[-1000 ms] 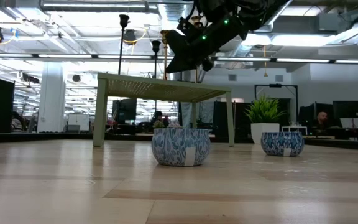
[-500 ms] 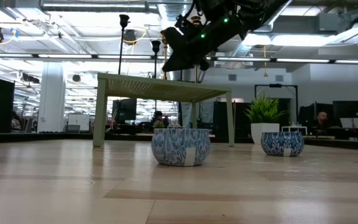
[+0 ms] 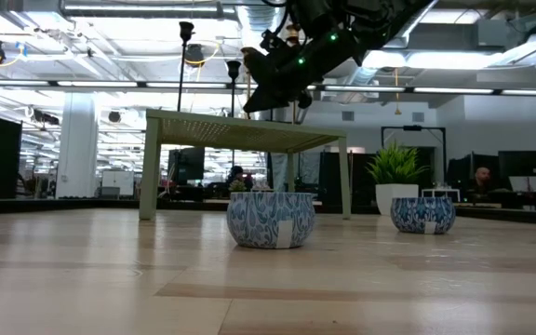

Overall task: Pick & Place candle stick holders
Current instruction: Put the right gold candle holder on the shelf aligned with the other gold candle holder

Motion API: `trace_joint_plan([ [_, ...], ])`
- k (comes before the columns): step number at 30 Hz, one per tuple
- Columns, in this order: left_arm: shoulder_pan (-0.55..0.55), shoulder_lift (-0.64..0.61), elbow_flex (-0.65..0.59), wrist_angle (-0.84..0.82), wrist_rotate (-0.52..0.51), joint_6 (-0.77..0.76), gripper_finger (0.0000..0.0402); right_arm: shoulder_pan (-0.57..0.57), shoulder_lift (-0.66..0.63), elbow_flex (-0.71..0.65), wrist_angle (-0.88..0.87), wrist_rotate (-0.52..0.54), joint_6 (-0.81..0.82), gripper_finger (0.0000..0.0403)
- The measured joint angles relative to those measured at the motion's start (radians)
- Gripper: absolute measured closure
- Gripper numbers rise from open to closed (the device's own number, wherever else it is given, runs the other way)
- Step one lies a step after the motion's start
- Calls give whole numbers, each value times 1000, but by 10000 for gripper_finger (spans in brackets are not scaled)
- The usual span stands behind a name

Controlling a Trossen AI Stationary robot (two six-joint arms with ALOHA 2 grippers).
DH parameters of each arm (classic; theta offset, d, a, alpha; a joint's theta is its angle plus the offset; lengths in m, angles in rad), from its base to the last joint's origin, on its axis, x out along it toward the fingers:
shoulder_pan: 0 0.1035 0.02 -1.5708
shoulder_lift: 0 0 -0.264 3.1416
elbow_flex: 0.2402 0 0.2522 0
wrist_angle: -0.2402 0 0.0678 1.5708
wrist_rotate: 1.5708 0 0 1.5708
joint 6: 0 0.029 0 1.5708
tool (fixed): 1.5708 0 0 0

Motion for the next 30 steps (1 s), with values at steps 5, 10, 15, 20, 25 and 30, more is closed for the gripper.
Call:
trace_joint_plan([
  [5,2,0,0,0,0,22,211,-16,0,0,0,-25,-3,403],
  [10,2,0,0,0,0,27,211,-24,0,0,0,-29,-8,403],
  [15,2,0,0,0,0,27,211,-32,0,0,5,-51,-22,403],
  [20,2,0,0,0,0,27,211,-45,0,0,30,-53,-29,403],
  [25,2,0,0,0,0,27,211,-47,0,-1,48,-79,-40,403],
  [30,2,0,0,0,0,27,211,-21,-7,17,62,-102,-48,403],
])
